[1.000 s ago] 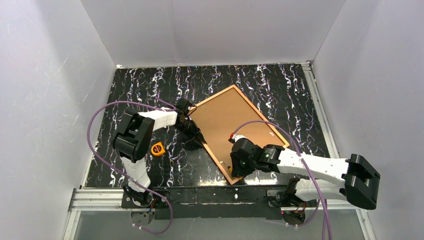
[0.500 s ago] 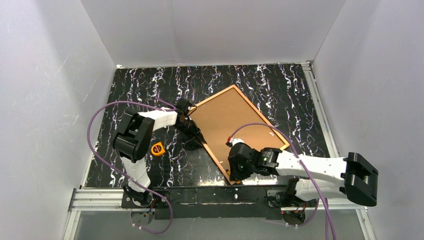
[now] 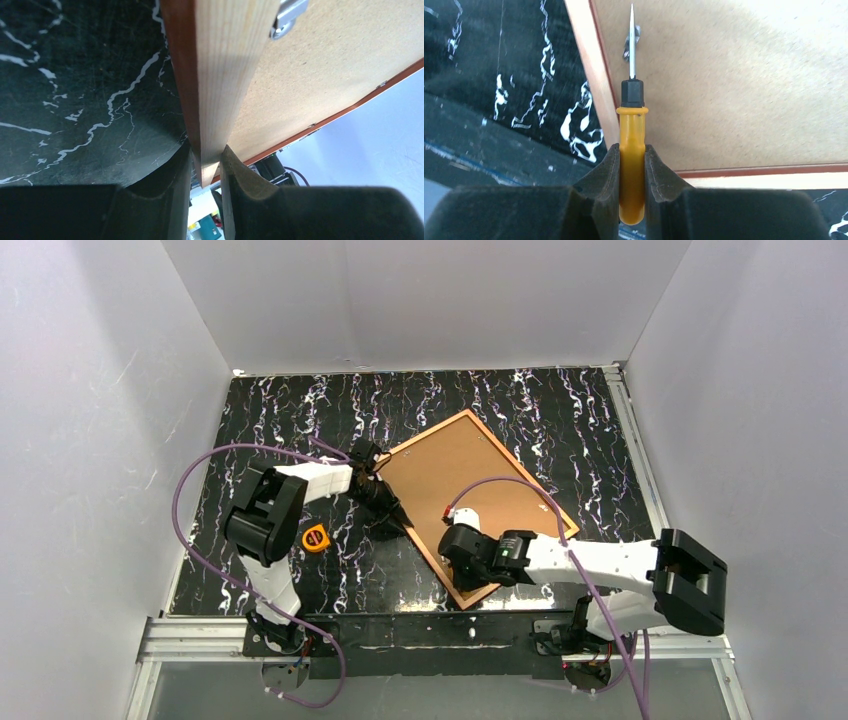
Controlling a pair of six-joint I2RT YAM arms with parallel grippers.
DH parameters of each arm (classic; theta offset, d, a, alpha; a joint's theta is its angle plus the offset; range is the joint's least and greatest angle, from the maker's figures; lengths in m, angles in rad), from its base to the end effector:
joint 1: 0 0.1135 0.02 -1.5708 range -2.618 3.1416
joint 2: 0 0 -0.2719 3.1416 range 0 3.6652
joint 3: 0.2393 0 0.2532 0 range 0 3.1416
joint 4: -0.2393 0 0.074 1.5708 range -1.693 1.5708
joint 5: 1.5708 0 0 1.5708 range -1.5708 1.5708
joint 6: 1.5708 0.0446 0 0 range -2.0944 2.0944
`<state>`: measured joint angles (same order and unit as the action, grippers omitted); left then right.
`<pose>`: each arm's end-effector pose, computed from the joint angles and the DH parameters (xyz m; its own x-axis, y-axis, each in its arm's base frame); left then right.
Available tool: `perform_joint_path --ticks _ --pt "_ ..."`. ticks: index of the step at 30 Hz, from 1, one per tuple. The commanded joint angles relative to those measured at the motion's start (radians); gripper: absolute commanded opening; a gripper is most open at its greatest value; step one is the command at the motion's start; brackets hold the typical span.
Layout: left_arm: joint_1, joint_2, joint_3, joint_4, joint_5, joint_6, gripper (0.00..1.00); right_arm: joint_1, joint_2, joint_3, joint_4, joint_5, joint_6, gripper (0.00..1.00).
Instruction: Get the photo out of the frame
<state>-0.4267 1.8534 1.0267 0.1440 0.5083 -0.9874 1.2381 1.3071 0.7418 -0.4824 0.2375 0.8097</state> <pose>0.3499 -0.1829 0.1630 -0.9050 -0.3894 -0.1711 -0.0908 0.5699 -0.8167 0.0908 0.2306 0.1933 -0.8325 -0.2544 -0.4921 -0.4023 0.8884 0.2212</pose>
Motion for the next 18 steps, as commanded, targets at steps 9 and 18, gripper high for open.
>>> perform_joint_path --ticks 9,18 --pt "0.013 0.023 -0.050 -0.127 -0.151 0.073 0.03 -0.003 -0.041 0.146 -0.146 0.221 -0.043 0.01" --pt "0.013 -0.112 0.003 -0.209 -0.130 0.183 0.64 -0.107 -0.254 0.068 -0.260 0.297 -0.076 0.01"
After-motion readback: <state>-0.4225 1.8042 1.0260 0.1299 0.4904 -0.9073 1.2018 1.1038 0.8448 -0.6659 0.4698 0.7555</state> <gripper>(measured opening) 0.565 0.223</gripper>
